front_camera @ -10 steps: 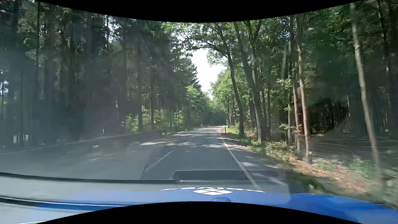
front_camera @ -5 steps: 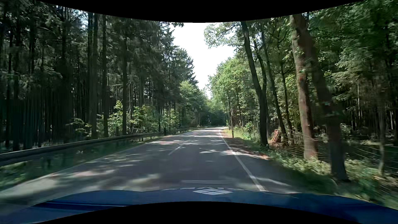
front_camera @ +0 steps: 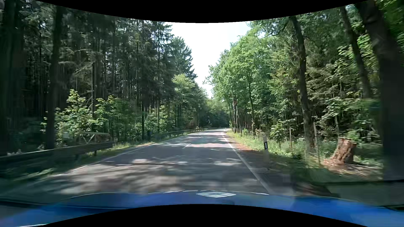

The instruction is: Follow the waypoints while adhering to traffic rules and regulations

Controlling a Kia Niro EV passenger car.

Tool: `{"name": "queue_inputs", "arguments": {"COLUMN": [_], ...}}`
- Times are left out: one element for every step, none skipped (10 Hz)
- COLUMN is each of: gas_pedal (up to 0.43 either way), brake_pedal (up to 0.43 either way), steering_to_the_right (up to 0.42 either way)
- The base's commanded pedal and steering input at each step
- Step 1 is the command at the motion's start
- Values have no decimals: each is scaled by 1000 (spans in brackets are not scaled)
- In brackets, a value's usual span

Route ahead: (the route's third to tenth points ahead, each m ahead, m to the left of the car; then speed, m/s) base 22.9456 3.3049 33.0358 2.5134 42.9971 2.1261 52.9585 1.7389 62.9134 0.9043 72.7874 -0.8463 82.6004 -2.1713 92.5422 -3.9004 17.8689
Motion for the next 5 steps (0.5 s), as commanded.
{"name": "queue_inputs", "arguments": {"gas_pedal": [177, 177, 177, 177, 177], "brake_pedal": [0, 0, 0, 0, 0], "steering_to_the_right": [7, 6, 6, 6, 6]}}
